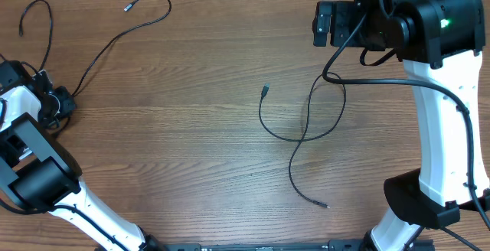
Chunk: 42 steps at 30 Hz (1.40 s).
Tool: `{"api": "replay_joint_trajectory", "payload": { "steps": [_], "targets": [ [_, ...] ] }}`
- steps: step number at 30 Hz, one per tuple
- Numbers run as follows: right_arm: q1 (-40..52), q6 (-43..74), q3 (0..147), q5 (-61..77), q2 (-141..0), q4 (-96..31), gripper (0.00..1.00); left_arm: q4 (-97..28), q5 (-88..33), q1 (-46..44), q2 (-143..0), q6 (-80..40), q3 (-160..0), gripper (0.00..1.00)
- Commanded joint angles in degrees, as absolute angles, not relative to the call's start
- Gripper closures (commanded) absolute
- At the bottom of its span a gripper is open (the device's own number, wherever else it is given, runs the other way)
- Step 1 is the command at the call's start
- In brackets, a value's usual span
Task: Untangle cables
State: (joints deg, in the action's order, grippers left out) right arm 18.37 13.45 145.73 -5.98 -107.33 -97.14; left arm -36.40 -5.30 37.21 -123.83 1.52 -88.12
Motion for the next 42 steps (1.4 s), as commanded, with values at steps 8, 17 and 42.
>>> {"api": "replay_joint_trajectory", "payload": {
  "steps": [8, 17, 42],
  "targets": [
    [18.2, 13.5, 145.6, -6.4, -106.6, -97.0, 0.0, -38.0, -3.8, 38.3, -112.8, -11.9, -89.8, 0.96],
    [18.2, 13.5, 145.6, -6.4, -106.6, -97.0, 0.0, -47.5, 10.3, 39.6, -111.9, -21.9, -89.8, 0.96],
    [18.2, 13.5, 145.6, -6.4, -106.6, -97.0, 0.0, -35.5, -7.6, 36.0, -123.3, -1.9, -89.7, 0.27]
  ]
}}
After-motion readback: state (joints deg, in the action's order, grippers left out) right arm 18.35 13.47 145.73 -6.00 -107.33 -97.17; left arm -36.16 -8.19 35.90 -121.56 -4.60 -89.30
